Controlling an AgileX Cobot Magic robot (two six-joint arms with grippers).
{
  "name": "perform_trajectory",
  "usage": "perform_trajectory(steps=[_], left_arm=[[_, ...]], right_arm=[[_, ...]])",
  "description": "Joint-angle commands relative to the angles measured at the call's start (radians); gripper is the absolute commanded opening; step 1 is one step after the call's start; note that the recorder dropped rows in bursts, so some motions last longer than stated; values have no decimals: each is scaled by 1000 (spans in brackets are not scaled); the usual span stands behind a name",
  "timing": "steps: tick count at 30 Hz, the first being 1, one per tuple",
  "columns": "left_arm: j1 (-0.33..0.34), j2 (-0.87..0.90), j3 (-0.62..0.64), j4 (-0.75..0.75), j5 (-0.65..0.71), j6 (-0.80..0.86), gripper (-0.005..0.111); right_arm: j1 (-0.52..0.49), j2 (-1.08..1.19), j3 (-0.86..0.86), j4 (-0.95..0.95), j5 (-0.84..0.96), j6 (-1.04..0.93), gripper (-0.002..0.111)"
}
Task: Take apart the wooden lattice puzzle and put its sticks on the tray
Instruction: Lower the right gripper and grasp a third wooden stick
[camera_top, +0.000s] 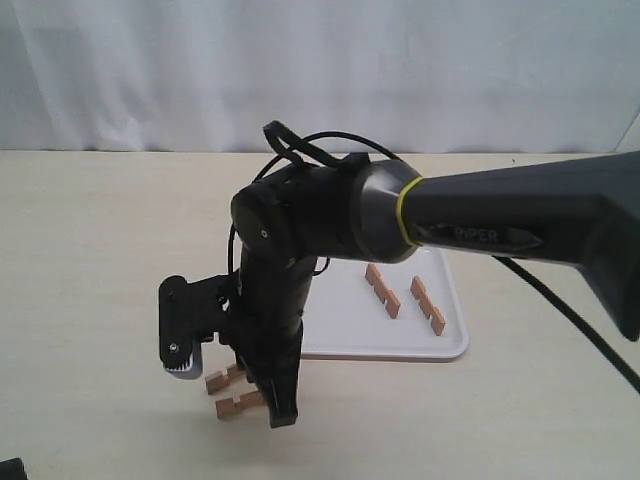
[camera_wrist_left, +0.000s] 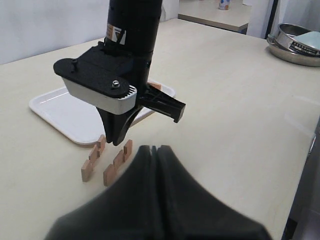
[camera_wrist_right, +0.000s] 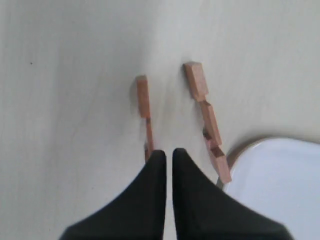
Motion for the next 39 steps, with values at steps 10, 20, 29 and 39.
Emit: perform_trajectory(steps=[10,20,29,39], left_arm=[[-3,0,2,-4,-8,-3,0],[-3,0,2,-4,-8,-3,0],[-3,0,2,-4,-8,-3,0],[-3,0,2,-4,-8,-3,0]], right_arm=[[-15,30,1,80,45,-30,29],[-15,105,1,35,-20,28,25],[-15,94,-1,-3,-7,76,4],[-57,-34,-1,-10,58,164,4]])
